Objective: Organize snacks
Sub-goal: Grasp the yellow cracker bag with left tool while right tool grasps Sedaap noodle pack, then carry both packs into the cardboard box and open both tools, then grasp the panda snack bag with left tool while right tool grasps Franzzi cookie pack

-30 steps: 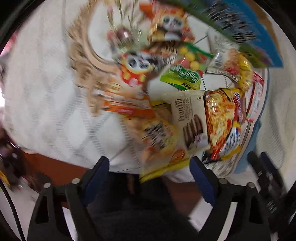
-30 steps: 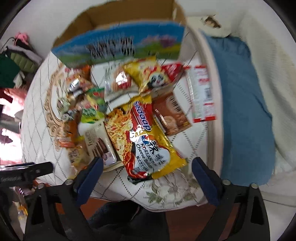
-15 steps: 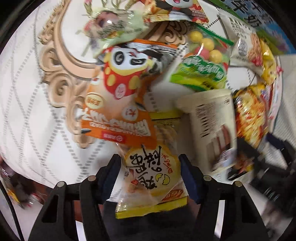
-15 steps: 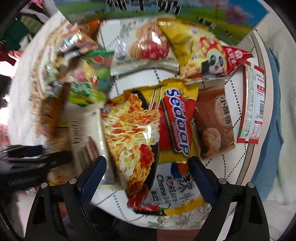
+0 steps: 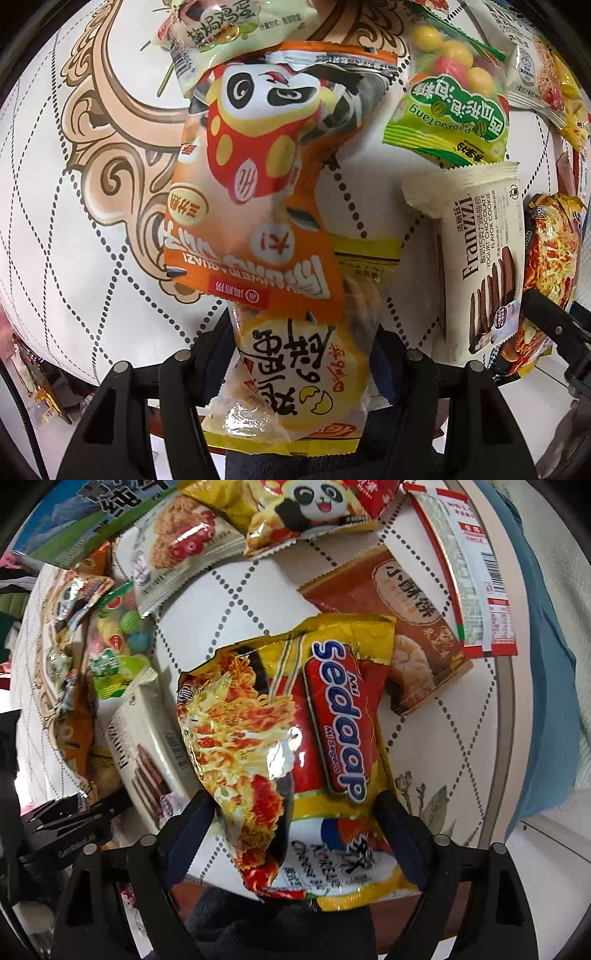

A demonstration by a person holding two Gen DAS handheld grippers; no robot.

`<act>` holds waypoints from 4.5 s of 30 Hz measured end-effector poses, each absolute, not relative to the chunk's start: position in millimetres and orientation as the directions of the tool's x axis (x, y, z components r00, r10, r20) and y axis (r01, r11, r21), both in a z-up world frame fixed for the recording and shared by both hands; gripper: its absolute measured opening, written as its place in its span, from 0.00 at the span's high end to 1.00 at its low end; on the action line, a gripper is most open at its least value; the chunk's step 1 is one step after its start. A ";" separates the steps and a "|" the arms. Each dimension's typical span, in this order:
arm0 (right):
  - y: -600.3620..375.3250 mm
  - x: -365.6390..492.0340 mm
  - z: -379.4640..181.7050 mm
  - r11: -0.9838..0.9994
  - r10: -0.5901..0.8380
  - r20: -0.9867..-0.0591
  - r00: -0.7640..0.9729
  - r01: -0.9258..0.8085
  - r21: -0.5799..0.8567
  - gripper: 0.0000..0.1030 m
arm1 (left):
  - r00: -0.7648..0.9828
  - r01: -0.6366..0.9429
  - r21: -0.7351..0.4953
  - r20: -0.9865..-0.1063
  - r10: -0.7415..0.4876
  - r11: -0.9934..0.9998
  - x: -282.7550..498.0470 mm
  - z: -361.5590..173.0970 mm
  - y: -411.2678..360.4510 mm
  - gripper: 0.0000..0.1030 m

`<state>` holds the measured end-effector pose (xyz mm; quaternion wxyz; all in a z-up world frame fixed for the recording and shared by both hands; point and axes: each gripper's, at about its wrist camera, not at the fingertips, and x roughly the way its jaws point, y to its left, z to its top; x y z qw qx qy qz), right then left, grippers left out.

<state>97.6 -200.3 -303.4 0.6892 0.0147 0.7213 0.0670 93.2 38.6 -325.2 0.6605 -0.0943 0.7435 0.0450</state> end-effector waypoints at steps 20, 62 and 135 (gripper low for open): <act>-188.9 70.6 -310.3 0.993 0.115 -0.993 0.020 -0.024 0.115 0.11 | 0.001 -0.197 -0.088 -0.996 -0.089 0.976 51.8 -300.3 50.9 0.55; -147.7 422.8 -167.1 0.934 0.356 -0.921 0.157 -0.031 0.355 0.11 | 0.240 -0.172 -0.235 -0.952 -0.191 0.957 440.2 -163.0 45.0 0.56; -102.1 123.0 -258.5 0.925 0.280 -0.958 -0.058 -0.250 0.286 0.11 | -0.075 -0.009 0.026 -0.997 0.025 1.000 137.0 -302.2 64.2 0.47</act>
